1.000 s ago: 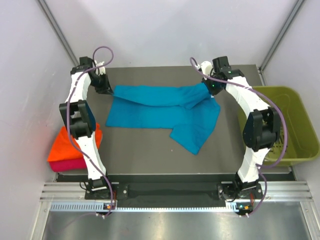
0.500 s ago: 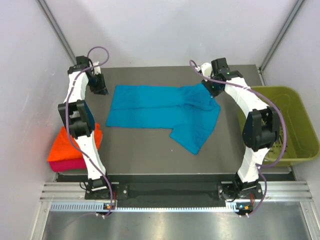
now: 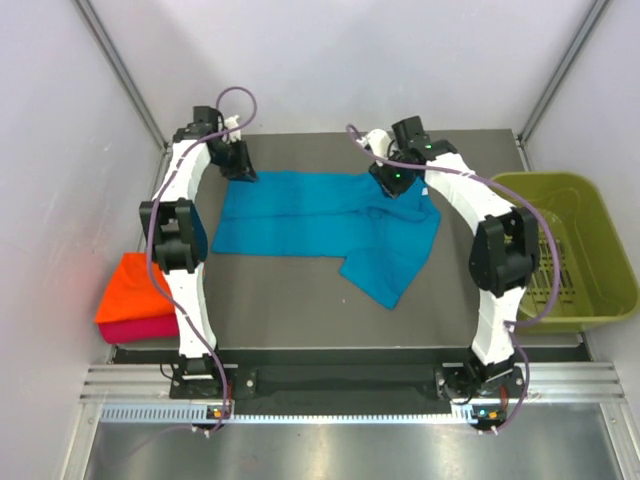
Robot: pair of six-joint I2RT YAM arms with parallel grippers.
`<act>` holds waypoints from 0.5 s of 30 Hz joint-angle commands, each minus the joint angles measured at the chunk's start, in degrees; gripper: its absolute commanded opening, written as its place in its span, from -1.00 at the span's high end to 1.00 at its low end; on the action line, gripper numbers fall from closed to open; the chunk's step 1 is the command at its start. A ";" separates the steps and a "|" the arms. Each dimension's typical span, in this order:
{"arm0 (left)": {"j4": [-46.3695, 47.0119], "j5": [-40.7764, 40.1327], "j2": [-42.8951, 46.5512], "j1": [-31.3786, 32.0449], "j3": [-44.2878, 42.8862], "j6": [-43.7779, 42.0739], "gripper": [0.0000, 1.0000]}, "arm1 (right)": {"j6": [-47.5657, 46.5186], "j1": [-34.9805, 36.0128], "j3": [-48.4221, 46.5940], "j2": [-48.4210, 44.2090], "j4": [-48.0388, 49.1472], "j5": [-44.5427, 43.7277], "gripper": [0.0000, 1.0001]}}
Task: Fold and stack the t-shirts
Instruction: Fold the tshirt
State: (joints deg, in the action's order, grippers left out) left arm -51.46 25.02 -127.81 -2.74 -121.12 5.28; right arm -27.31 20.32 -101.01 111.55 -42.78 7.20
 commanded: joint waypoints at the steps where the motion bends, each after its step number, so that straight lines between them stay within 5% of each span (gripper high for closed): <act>1: 2.51 4.77 -2.35 0.37 1.06 2.89 0.59 | 0.06 1.39 -3.75 4.11 -1.86 7.90 0.21; 7: 2.07 3.64 -5.17 0.37 1.67 3.42 0.70 | -1.96 2.18 -5.86 9.47 -2.56 8.44 0.40; 15: 2.95 4.69 -3.06 0.37 7.56 5.53 0.72 | -1.96 2.62 -6.30 12.29 -2.48 8.09 0.37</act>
State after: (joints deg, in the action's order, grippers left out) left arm -50.41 27.92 -133.64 -2.55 -114.78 9.34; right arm -28.51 22.09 -104.29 123.22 -45.39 13.69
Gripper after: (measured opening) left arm 0.140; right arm 0.313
